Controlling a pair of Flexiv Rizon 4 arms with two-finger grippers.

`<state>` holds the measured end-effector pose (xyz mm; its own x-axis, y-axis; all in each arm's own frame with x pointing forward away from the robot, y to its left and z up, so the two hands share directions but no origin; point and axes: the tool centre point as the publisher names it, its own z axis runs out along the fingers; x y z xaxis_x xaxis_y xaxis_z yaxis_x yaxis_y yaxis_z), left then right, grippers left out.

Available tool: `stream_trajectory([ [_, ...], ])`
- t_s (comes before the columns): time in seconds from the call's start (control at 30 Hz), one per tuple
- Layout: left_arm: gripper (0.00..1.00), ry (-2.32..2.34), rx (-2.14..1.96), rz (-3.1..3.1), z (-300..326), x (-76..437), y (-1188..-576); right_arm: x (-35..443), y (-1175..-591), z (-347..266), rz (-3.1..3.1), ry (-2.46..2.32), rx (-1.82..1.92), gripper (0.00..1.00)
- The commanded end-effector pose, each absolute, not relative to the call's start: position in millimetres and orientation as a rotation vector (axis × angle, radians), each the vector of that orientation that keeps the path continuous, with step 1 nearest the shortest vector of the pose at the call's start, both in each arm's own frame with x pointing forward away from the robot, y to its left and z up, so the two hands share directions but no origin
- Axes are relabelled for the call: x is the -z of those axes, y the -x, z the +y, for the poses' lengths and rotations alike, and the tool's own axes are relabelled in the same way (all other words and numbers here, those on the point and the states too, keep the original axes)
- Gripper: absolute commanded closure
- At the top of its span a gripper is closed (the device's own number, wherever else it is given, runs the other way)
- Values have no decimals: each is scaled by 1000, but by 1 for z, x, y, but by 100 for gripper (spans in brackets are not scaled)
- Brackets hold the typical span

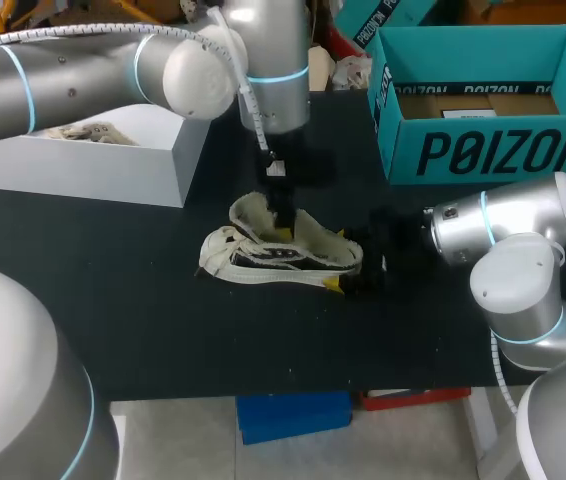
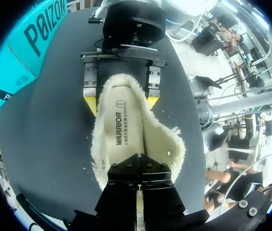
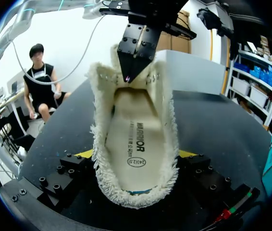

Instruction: Take the shoe out of the shoebox, open the shoe tongue, remove and reinsert the insole, then place the shoe into the shoebox

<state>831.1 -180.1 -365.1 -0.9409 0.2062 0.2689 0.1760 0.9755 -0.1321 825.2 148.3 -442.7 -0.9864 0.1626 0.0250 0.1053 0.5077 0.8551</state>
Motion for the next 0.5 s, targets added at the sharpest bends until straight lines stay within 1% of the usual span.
stream_trajectory([
  [0.03,100,288,-182,-2832,-183,377,-825,448,-825,150,2679,-240,-1508,100],
  [0.5,100,302,-185,-2771,-185,412,-804,448,-825,150,2679,-240,-1508,100],
])
